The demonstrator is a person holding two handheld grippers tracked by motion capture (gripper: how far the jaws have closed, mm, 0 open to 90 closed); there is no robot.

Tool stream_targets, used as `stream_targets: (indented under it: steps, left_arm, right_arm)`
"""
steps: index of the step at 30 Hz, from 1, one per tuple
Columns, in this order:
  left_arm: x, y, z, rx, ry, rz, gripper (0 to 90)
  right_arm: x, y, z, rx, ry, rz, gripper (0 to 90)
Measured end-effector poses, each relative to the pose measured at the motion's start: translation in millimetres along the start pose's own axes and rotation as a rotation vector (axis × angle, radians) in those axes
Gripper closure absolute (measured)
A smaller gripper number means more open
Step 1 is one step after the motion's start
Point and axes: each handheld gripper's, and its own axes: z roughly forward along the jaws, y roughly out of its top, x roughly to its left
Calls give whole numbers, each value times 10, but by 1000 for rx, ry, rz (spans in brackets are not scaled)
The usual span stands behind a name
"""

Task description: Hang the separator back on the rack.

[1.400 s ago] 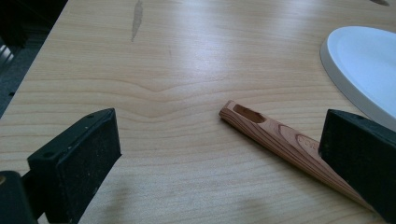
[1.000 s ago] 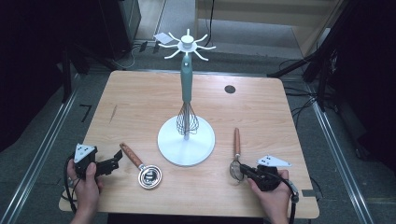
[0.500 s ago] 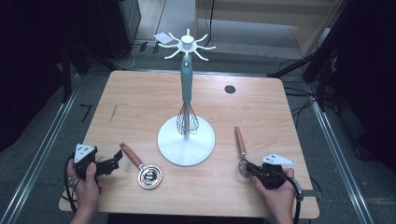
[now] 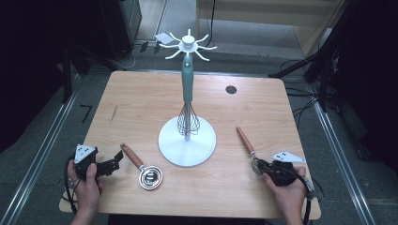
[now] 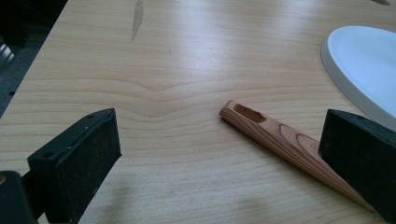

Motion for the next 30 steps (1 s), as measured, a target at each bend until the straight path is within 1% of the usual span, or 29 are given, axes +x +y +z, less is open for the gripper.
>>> stream_targets:
  steps: [4,7,9,11,14,16,22,26,28,30]
  left_arm:
    - [1,0,-1,0,1,0,0]
    - [0,-1,-2,0,1,0,0]
    - [0,-1,-2,0,1,1,0]
    - [-2,-2,-2,0,2,1,0]
    - [-2,-2,-3,0,2,0,0]
    - [-1,-3,-4,0,2,-1,0]
    - [1,-2,-4,1,2,-1,0]
    - [2,-2,-6,2,3,-2,0]
    - [2,-2,-5,2,2,-2,0]
    - [3,-2,-5,2,2,-3,0]
  right_arm:
    - [-70,9,-25,7,-43,-12,840]
    - [-96,28,-66,1,-54,-12,803]
    - [-96,43,-87,9,-59,-29,790]
    - [-94,60,-99,14,-49,-23,774]
    - [-92,95,-110,19,-44,-29,751]
    - [-79,128,-124,17,-43,-35,727]
    - [-32,243,-129,20,-39,-58,707]
    - [-17,302,-89,44,-53,-79,701]
    - [-16,333,-85,47,-59,-92,687]
    - [-17,358,-77,52,-59,-93,678]
